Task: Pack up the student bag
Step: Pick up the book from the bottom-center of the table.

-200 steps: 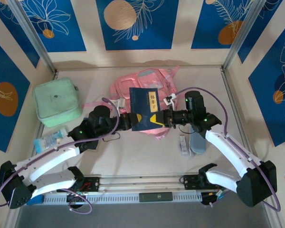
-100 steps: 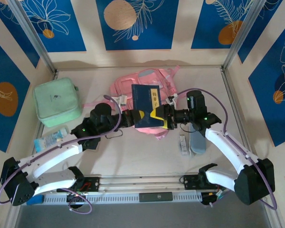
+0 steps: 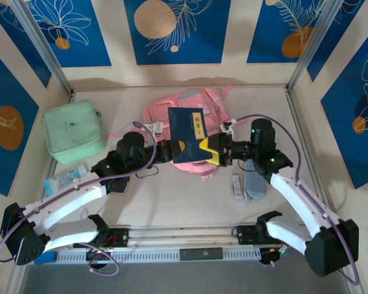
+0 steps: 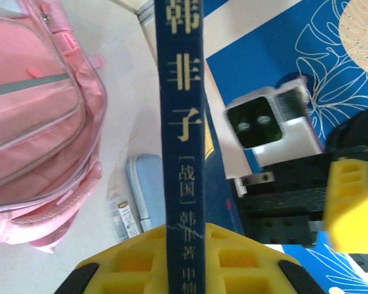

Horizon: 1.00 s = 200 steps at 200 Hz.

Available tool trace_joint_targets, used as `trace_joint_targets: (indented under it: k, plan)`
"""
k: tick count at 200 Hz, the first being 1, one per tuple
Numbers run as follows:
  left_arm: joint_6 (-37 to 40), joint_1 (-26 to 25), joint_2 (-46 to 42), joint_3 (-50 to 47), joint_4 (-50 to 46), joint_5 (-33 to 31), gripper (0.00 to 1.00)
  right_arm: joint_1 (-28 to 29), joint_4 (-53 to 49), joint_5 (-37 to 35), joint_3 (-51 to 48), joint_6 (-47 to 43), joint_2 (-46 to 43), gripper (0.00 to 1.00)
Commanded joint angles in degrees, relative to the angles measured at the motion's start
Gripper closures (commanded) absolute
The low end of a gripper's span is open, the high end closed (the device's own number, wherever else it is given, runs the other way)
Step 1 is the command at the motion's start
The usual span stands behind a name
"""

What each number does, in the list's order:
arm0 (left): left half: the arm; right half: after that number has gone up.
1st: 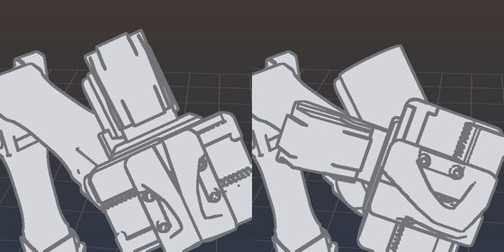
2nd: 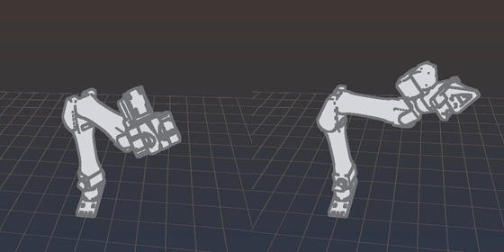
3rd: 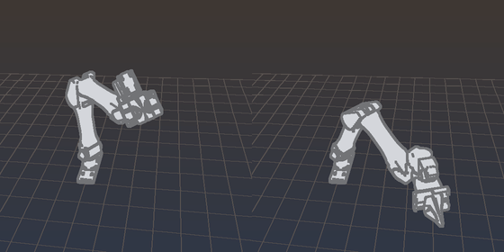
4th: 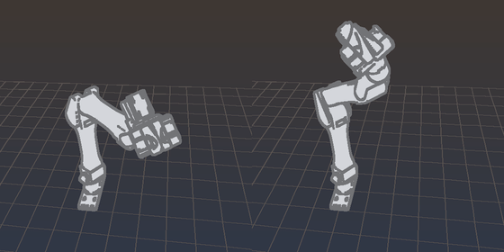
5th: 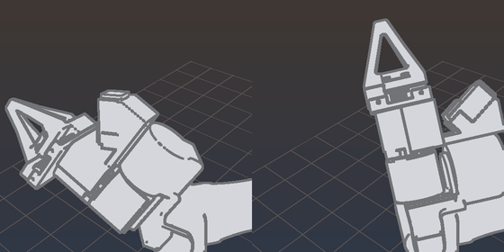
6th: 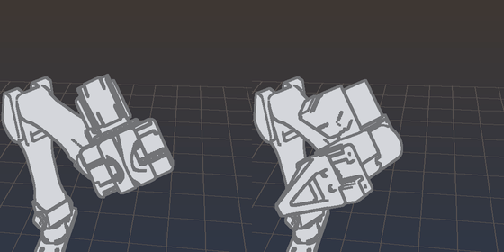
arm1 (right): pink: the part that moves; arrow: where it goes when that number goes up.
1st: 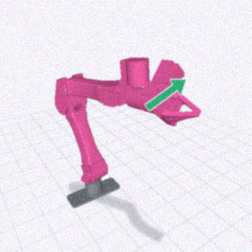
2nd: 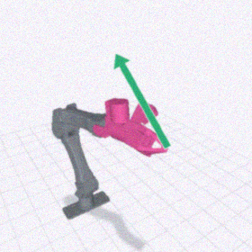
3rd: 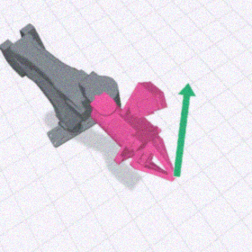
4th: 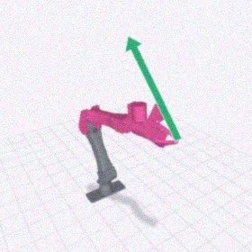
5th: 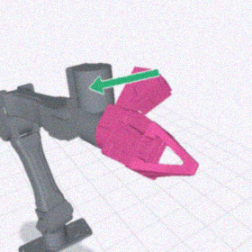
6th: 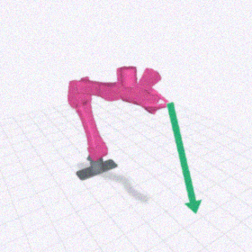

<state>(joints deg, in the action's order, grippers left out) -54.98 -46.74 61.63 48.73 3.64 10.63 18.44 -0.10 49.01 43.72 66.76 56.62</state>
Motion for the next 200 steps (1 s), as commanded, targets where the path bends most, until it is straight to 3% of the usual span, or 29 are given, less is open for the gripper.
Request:
trace_joint_targets:
  k: [1,37,97,135,149,165,172,200]
  plan:
    - [1.54,0.22,-1.68,1.61,0.46,-1.13,1.0,-1.21,4.37,2.39,-2.64,3.76,-2.04,0.19]
    - [-0.7,0.15,-0.88,0.66,4.22,1.3,1.0,-1.06,0.89,0.44,-1.82,1.03,-1.29,0.29]
    - [-2.67,-0.37,1.55,-0.18,8.22,2.5,1.0,0.66,1.08,0.04,-1.54,-0.72,2.79,0.67]
    - [0.58,-0.37,2.64,1.68,2.94,1.08,1.0,-1.96,-1.69,0.12,-1.47,-2.72,1.62,0.91]
    - [2.25,-0.42,3.07,2.5,1.21,1.03,0.9,-2.96,-4.43,-0.14,-0.53,-4.62,0.92,0.95]
    - [7.15,-0.29,3.59,4.3,-2.95,1.02,0.58,-4.66,-10.63,-1.19,1.67,-8.07,-0.09,0.98]
    - [11.29,-0.28,3.97,6.02,-6.85,-0.22,0.49,-5.79,-14.32,-1.93,2.94,-9.99,-0.65,0.99]
    - [26.84,-0.41,9.56,14.77,-25.93,-10.04,0.4,-12.36,-31.19,-8.24,8.45,-18.78,-2.19,1.0]
